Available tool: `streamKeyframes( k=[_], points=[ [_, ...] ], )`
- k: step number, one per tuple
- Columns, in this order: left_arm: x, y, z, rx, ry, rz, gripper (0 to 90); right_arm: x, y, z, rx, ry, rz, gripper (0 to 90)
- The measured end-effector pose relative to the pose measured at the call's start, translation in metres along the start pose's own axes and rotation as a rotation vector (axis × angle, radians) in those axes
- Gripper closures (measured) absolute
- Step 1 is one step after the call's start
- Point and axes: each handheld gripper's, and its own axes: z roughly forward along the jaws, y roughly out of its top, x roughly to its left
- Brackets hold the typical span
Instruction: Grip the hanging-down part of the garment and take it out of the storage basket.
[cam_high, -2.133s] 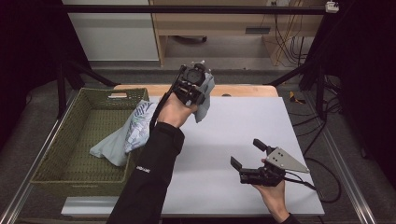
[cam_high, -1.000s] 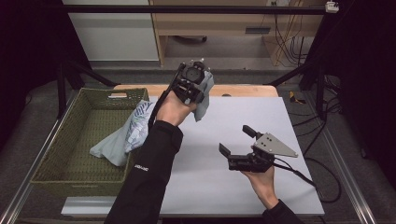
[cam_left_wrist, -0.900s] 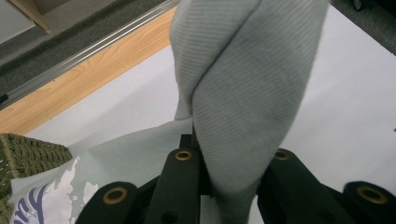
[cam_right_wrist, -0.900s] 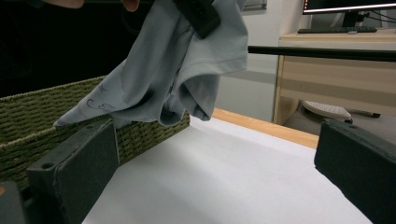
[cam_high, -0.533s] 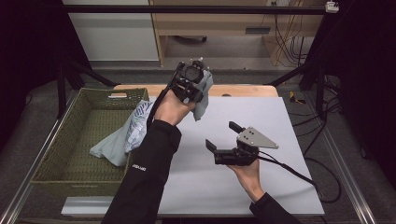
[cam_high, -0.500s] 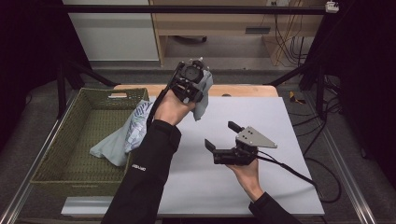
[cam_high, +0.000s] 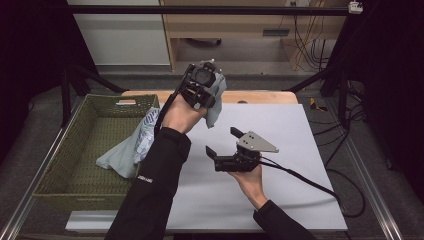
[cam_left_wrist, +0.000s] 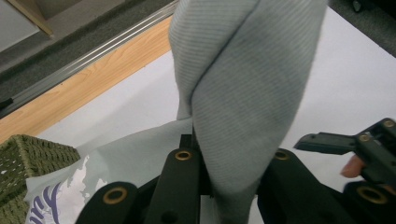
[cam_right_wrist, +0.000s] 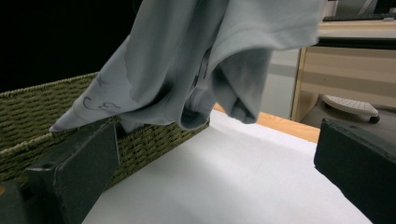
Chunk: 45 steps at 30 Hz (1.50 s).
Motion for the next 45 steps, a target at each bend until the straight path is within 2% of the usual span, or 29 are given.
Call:
streamKeyframes(
  k=[1,3,4,7,12,13,14,15,16,19,21,24,25,26,29,32,33,36,40,42,43,45],
  points=[
    [0.000,0.000,0.000,-0.001,0.002,0.001,80.3,0.001,-0.001,0.002,0.005,0.001,-0.013,0.4],
    [0.001,0.000,-0.001,-0.001,0.000,-0.001,80.3,0.003,-0.001,0.006,0.009,0.006,-0.003,0.4],
    [0.001,-0.001,-0.001,-0.003,0.000,-0.003,80.3,0.002,-0.001,0.008,0.014,0.003,-0.019,0.4],
    [0.002,0.000,-0.002,0.000,0.002,-0.002,80.3,0.005,0.001,0.015,0.008,0.010,-0.004,0.5],
    [-0.001,0.002,-0.003,0.008,0.012,0.008,80.3,0.009,-0.001,0.025,0.020,0.022,-0.016,0.7],
    [-0.001,0.002,-0.003,0.009,0.010,0.007,80.3,0.010,-0.001,0.028,0.024,0.023,-0.006,0.7],
    [-0.001,0.002,-0.002,0.005,0.017,0.013,80.3,0.009,-0.003,0.030,0.017,0.024,-0.026,0.7],
    [-0.001,0.002,-0.002,0.011,0.010,0.007,80.3,0.010,-0.003,0.032,0.026,0.023,-0.012,0.8],
    [-0.001,0.003,-0.002,0.013,0.012,0.007,80.3,0.009,-0.004,0.034,0.021,0.023,-0.029,0.9],
    [-0.001,0.003,-0.002,0.017,0.013,0.011,80.3,0.013,-0.005,0.041,0.037,0.020,0.004,1.0],
    [-0.001,0.003,-0.002,0.016,0.012,0.012,80.3,0.012,-0.006,0.046,0.034,0.024,-0.020,1.0],
    [-0.001,0.003,-0.002,0.015,0.014,0.010,80.3,0.014,-0.008,0.053,0.038,0.029,0.009,1.2],
    [-0.001,0.004,-0.002,0.016,0.013,0.010,80.3,0.013,-0.009,0.055,0.036,0.032,-0.011,1.3],
    [-0.001,0.004,-0.002,0.015,0.013,0.013,80.3,0.014,-0.009,0.056,0.047,0.029,0.011,1.4],
    [-0.001,0.004,-0.002,0.016,0.014,0.014,80.3,0.014,-0.010,0.062,0.048,0.027,-0.007,1.7],
    [0.000,0.004,-0.004,0.007,0.019,0.016,80.3,0.015,-0.010,0.068,0.052,0.027,0.001,2.3],
    [0.001,0.003,-0.004,0.007,0.019,0.016,80.3,0.015,-0.011,0.071,0.043,0.026,-0.019,2.6],
    [0.001,0.003,-0.005,0.003,0.017,0.012,80.3,0.016,-0.012,0.078,0.042,0.039,-0.012,3.0],
    [0.001,0.002,-0.006,0.007,0.012,0.008,80.2,0.016,-0.014,0.087,0.052,0.033,0.001,3.7],
    [0.002,0.003,-0.005,0.004,0.016,0.015,80.3,0.015,-0.014,0.092,0.048,0.038,-0.020,4.2],
    [0.001,0.003,-0.005,0.010,0.010,0.012,80.3,0.016,-0.013,0.094,0.050,0.032,-0.011,4.3],
    [0.001,0.003,-0.004,0.010,0.017,0.019,80.3,0.016,-0.013,0.098,0.040,0.028,-0.023,4.6]
  ],
)
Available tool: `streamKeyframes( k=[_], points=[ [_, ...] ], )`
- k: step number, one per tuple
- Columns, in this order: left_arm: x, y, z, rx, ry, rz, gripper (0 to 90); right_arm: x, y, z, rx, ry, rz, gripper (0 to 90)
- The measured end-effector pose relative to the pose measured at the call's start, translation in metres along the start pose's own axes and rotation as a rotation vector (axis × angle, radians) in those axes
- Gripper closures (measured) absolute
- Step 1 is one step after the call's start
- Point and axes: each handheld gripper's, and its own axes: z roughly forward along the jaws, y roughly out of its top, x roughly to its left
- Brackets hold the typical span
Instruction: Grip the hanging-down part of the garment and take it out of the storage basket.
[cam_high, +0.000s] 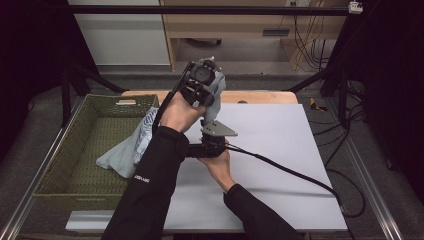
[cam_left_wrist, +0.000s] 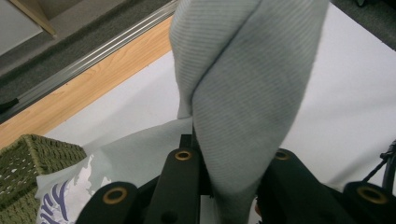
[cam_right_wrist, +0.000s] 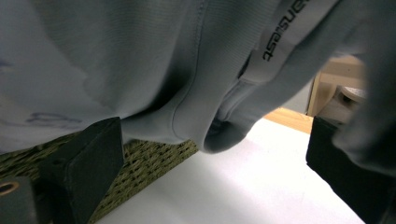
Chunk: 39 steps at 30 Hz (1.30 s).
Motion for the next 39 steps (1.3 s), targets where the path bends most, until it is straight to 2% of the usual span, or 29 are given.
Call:
streamKeyframes(
  k=[1,4,7,8,9,11,12,13,14,15,16,17,18,19,21,22,23,24,26,27,28,29,31,35,38,39],
  points=[
    [-0.001,0.000,0.000,0.005,-0.002,-0.006,80.3,-0.001,0.000,0.002,0.006,0.005,-0.013,4.9],
    [-0.003,0.001,0.001,0.007,0.005,0.011,80.2,0.000,-0.001,0.007,-0.008,-0.015,-0.013,5.9],
    [-0.002,0.001,0.000,0.002,0.005,0.005,80.2,-0.001,-0.002,0.011,0.003,-0.007,-0.013,9.1],
    [-0.002,0.001,-0.001,0.000,0.006,0.006,80.3,0.000,-0.002,0.013,0.005,-0.032,0.000,10.5],
    [-0.002,0.000,-0.001,0.004,0.006,0.007,80.3,-0.002,-0.003,0.014,-0.002,-0.020,-0.034,13.7],
    [-0.001,0.000,-0.002,0.001,0.004,0.008,80.3,-0.002,-0.004,0.016,-0.014,-0.019,-0.043,19.2],
    [-0.001,0.000,-0.002,0.000,0.005,0.004,80.3,-0.002,-0.004,0.017,-0.019,-0.019,-0.040,22.5],
    [-0.001,0.000,-0.002,0.001,0.007,0.006,80.3,0.002,-0.002,0.015,0.010,0.010,0.024,26.3],
    [-0.001,0.000,-0.002,0.004,0.006,0.009,80.3,0.002,-0.003,0.016,0.001,0.006,0.008,29.2],
    [-0.001,0.000,-0.002,0.003,0.007,0.010,80.3,-0.001,-0.004,0.018,-0.021,-0.019,-0.045,33.8],
    [-0.001,0.000,-0.001,0.004,0.005,0.009,80.3,0.002,-0.002,0.017,-0.022,0.014,0.003,39.7],
    [-0.001,0.000,-0.001,0.003,0.005,0.009,80.3,0.003,-0.002,0.016,-0.001,0.009,-0.001,44.2],
    [-0.001,0.000,-0.001,0.007,0.001,0.000,80.3,0.003,-0.002,0.018,-0.026,0.016,-0.006,49.6],
    [-0.001,0.000,-0.001,0.006,0.001,-0.001,80.3,0.006,-0.001,0.016,0.009,0.007,0.023,56.2],
    [-0.001,0.000,-0.001,0.002,0.005,0.005,80.3,0.005,-0.001,0.016,0.003,0.014,0.013,67.5],
    [-0.001,0.000,-0.001,0.006,0.001,-0.001,80.3,0.004,-0.002,0.015,0.001,0.015,-0.015,71.9],
    [-0.001,0.000,-0.001,0.005,0.002,-0.002,80.3,0.005,-0.002,0.015,-0.001,0.041,-0.001,77.8],
    [-0.001,0.000,-0.001,0.002,0.007,0.005,80.3,0.006,-0.001,0.015,0.006,0.043,0.011,81.6],
    [-0.001,0.000,-0.001,0.002,0.006,0.006,80.3,0.007,-0.001,0.014,0.007,0.042,0.009,84.4],
    [-0.001,0.000,-0.001,0.001,0.006,0.004,80.3,0.006,-0.001,0.013,0.007,0.052,-0.011,84.9],
    [-0.001,0.000,-0.001,0.001,0.008,0.003,80.3,0.006,0.000,0.011,0.026,0.043,-0.019,85.3],
    [-0.001,0.000,-0.001,0.000,0.008,0.003,80.3,0.005,0.000,0.012,0.001,0.041,-0.033,85.5],
    [0.000,0.000,-0.001,-0.002,0.008,0.002,80.3,0.004,0.001,0.010,-0.001,0.047,-0.049,85.9],
    [0.000,0.000,-0.002,-0.001,0.009,-0.005,80.3,0.005,0.003,0.006,-0.009,0.055,-0.050,86.3],
    [-0.001,0.000,-0.003,0.000,0.017,-0.003,80.3,0.005,0.003,0.000,-0.009,0.048,-0.026,86.5],
    [-0.001,0.000,-0.003,0.000,0.018,-0.003,80.3,0.004,0.002,-0.003,0.011,0.052,-0.014,86.6]
  ],
)
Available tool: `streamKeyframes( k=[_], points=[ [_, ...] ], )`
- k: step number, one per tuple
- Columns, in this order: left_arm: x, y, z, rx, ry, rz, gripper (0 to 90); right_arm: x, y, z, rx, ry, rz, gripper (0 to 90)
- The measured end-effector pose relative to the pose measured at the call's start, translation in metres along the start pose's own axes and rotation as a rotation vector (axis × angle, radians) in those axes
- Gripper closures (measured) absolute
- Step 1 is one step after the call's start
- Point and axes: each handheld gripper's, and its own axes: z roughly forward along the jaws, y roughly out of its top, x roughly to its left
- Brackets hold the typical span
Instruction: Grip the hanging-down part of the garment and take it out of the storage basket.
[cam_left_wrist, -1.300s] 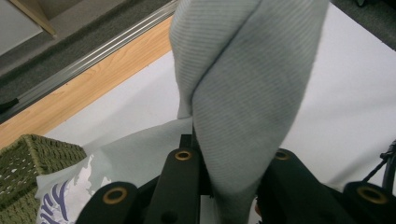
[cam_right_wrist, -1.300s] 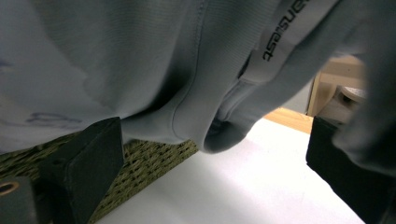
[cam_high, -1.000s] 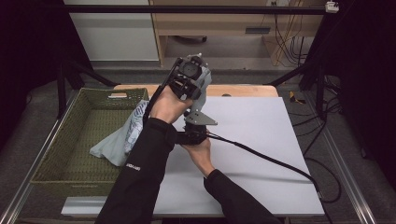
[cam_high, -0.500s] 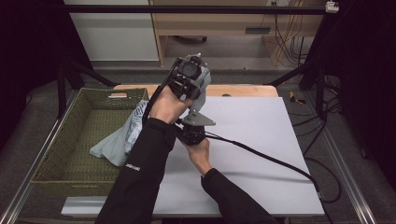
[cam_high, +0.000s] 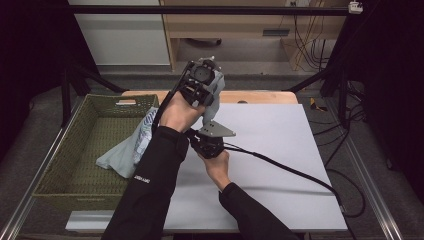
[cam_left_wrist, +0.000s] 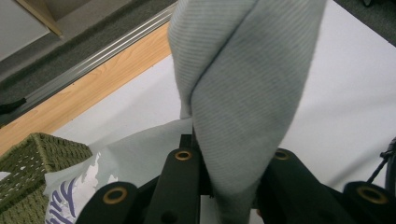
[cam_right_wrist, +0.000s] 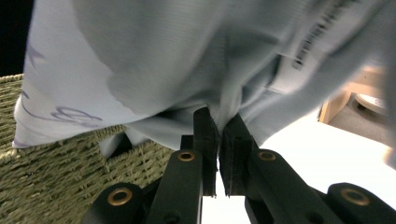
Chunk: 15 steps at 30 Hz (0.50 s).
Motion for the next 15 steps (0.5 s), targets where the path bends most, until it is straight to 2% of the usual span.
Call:
streamKeyframes(
  k=[1,5,6,9,10,11,12,14,15],
  points=[
    [0.000,0.000,0.000,0.001,0.003,0.002,80.3,-0.002,-0.001,-0.002,-0.013,0.006,0.004,86.7],
    [0.000,0.002,-0.002,0.014,0.005,0.018,80.3,-0.010,-0.001,-0.013,0.000,-0.004,0.002,87.0],
    [-0.001,0.002,-0.002,0.013,0.005,0.018,80.3,-0.011,0.000,-0.017,-0.006,-0.002,-0.014,87.0],
    [-0.001,0.002,-0.001,0.004,0.009,0.008,80.3,-0.011,0.002,-0.024,-0.020,-0.001,-0.002,87.1],
    [-0.002,0.001,0.000,0.001,0.008,0.007,80.3,-0.012,0.005,-0.033,-0.003,-0.001,-0.017,87.1],
    [-0.002,0.001,0.000,0.001,0.008,0.007,80.3,-0.012,0.005,-0.033,-0.003,-0.001,-0.017,87.1],
    [-0.002,0.001,-0.001,-0.002,0.007,0.004,80.3,-0.013,0.008,-0.041,-0.013,0.002,-0.035,87.2],
    [-0.003,0.002,-0.002,0.006,0.001,0.019,80.3,-0.012,0.011,-0.049,-0.009,-0.006,-0.022,87.1],
    [-0.004,0.002,-0.001,-0.007,0.002,0.007,80.3,-0.013,0.012,-0.052,-0.014,-0.008,-0.034,87.1]
  ],
)
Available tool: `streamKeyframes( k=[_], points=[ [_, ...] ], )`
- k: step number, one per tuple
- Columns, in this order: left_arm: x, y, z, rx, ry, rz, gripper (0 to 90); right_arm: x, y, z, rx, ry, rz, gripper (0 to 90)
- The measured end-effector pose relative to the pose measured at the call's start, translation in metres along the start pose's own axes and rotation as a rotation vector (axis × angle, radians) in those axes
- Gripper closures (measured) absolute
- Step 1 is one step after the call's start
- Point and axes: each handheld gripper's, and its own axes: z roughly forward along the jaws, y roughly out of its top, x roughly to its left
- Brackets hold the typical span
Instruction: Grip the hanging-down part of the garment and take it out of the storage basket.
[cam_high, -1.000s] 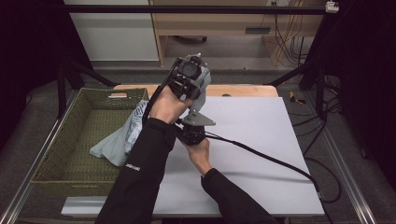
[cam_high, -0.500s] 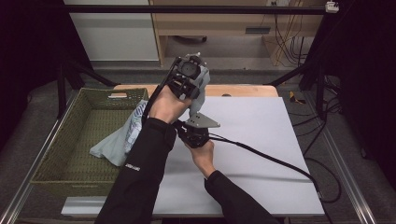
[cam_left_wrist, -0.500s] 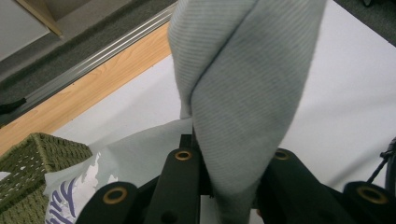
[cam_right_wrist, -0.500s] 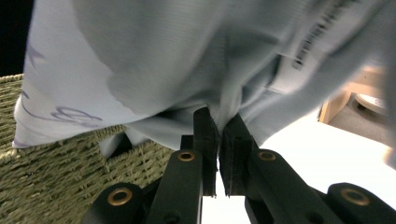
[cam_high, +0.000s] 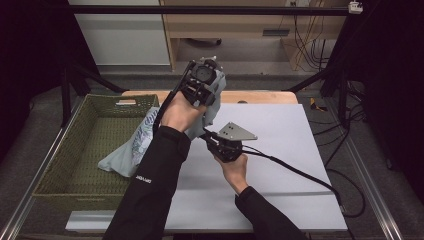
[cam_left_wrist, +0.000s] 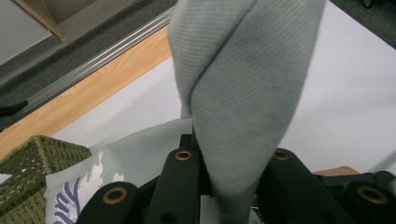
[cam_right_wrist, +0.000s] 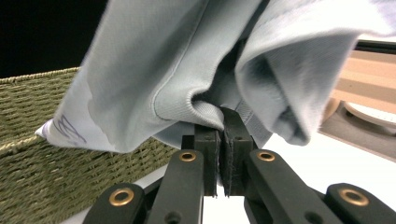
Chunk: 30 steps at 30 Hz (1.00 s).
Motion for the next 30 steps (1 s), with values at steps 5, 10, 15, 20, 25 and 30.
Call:
streamKeyframes(
  k=[5,10,15,20,25,30],
  points=[
    [-0.001,0.002,-0.003,0.002,0.002,0.013,80.3,-0.006,0.005,-0.017,-0.004,-0.012,-0.025,87.2],
    [-0.003,0.003,-0.005,-0.009,0.003,0.006,80.3,-0.012,0.011,-0.032,-0.002,-0.038,-0.004,87.2],
    [-0.005,0.004,-0.005,-0.017,0.003,0.001,80.3,-0.021,0.013,-0.052,-0.014,-0.062,-0.019,87.2],
    [-0.006,0.005,-0.005,-0.007,-0.001,0.015,80.3,-0.032,0.016,-0.076,-0.032,-0.087,-0.024,87.1],
    [-0.009,0.007,-0.005,-0.013,-0.008,0.016,80.3,-0.044,0.018,-0.101,-0.042,-0.115,-0.035,87.2],
    [-0.017,0.010,-0.004,-0.019,-0.019,0.024,80.3,-0.053,0.018,-0.122,-0.060,-0.145,-0.017,87.1]
  ],
)
